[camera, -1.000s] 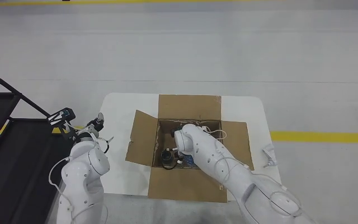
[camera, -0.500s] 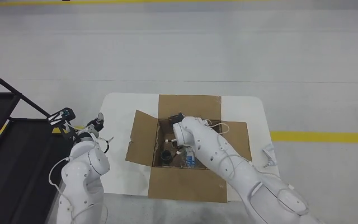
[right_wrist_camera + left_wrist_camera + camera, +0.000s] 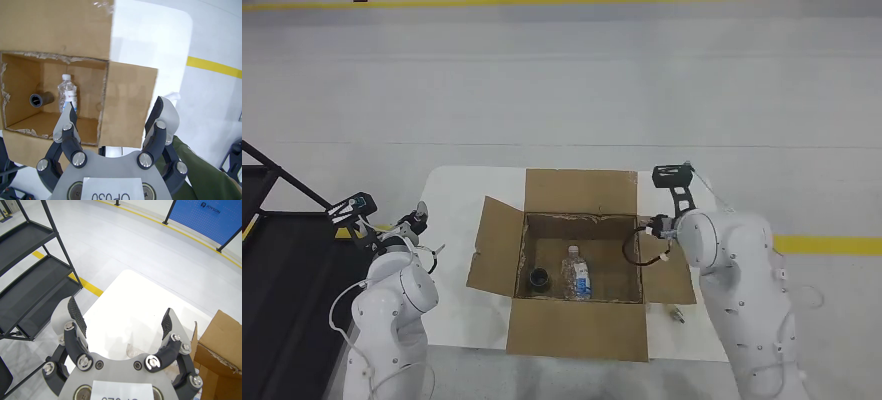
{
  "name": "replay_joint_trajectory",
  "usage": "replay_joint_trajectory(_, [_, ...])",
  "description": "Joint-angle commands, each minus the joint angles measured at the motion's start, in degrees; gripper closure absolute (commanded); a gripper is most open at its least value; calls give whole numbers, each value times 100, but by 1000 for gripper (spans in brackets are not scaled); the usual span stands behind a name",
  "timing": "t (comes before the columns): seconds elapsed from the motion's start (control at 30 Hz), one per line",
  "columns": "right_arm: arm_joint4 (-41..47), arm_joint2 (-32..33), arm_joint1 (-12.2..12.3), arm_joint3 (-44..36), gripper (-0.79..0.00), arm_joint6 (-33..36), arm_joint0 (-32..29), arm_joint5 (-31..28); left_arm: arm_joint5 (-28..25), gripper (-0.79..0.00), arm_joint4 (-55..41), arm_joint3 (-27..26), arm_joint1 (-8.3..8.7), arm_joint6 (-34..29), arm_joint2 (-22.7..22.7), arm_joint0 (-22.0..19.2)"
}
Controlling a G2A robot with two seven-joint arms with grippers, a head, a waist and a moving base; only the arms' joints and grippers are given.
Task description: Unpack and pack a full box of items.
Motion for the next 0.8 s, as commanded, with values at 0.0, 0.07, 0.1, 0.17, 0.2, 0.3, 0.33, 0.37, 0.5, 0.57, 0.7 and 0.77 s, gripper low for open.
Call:
replay_joint_trajectory(0.0, [-6,642,70,14,0,0,-98,-127,0,-785,0,0,0,0,0,0])
replay_joint_trajectory(0.07, [53,1103,134,147,0,0,-132,-353,0,-785,0,0,0,0,0,0])
replay_joint_trajectory(0.1, [69,1302,167,293,0,0,-130,-502,0,-785,0,0,0,0,0,0])
replay_joint_trajectory(0.17, [-20,1657,225,687,0,0,-50,-607,0,-785,0,0,0,0,0,0])
replay_joint_trajectory(0.2, [47,1736,242,862,0,0,4,-720,0,-785,0,0,0,0,0,0])
replay_joint_trajectory(0.3, [69,1912,292,1463,0,0,152,-922,0,-785,0,0,0,0,0,0])
replay_joint_trajectory(0.33, [156,1905,300,1662,0,0,185,-1044,0,-785,0,0,0,0,0,0])
replay_joint_trajectory(0.37, [149,1928,311,1783,0,-10,238,-1039,0,-785,0,0,0,0,0,0])
replay_joint_trajectory(0.5, [174,1893,314,1897,0,-38,266,-1037,0,-785,0,0,0,0,0,0])
replay_joint_trajectory(0.57, [174,1893,314,1897,0,-38,266,-1037,0,-785,0,0,0,0,0,0])
replay_joint_trajectory(0.7, [174,1893,314,1897,0,-38,266,-1037,0,-785,0,0,0,0,0,0])
replay_joint_trajectory(0.77, [174,1893,314,1897,0,-38,266,-1037,0,-785,0,0,0,0,0,0])
